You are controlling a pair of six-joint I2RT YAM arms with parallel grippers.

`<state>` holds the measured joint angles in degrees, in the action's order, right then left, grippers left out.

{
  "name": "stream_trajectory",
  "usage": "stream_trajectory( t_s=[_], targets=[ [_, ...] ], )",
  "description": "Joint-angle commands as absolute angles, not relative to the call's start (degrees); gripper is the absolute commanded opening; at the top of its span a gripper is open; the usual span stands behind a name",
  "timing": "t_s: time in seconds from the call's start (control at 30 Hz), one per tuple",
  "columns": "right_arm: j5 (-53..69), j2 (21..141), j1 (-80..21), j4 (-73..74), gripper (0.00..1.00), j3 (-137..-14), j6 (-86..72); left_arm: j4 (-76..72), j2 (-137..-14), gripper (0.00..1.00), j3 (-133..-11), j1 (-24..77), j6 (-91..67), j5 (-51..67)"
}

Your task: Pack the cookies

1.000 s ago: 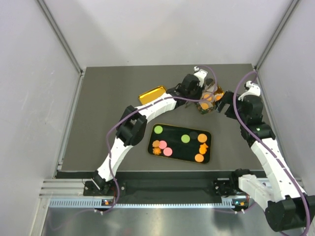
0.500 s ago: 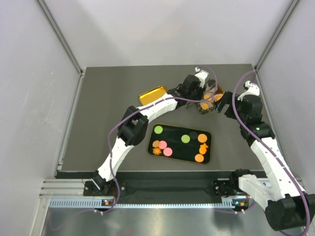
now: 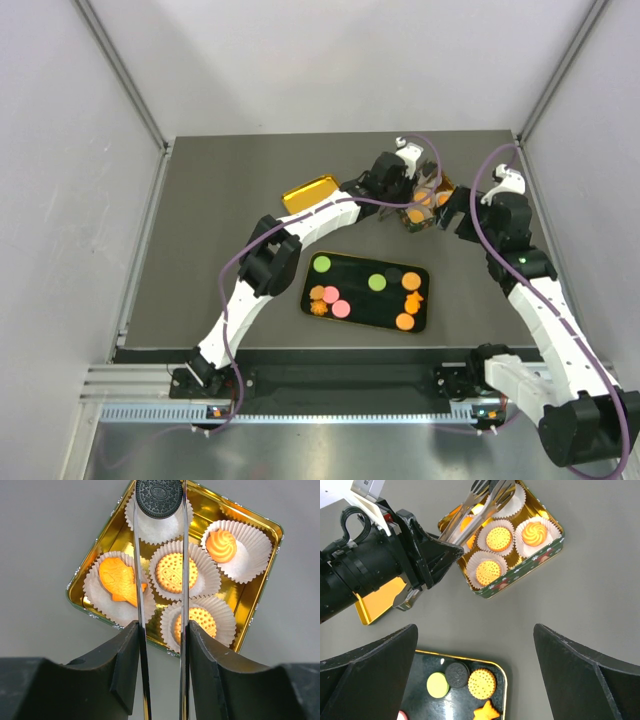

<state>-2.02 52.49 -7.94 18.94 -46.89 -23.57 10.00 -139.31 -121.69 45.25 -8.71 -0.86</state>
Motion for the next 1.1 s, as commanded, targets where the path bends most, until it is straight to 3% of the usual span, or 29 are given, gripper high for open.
stream_trajectory(
  t_s=[0.0,1.07],
  targets=[
    [-1.2,52.9,-7.5,17.4,1.0,-47.1,-22.9,6.7,-138.2,0.45,-121.9,45.2,-8.9,-0.3],
    [-0.4,53.2,-7.6,17.8,1.0,-47.4,-22.5,7.5,-139.0,0.55,-123.3,45.4,-8.9,-0.3]
  ],
)
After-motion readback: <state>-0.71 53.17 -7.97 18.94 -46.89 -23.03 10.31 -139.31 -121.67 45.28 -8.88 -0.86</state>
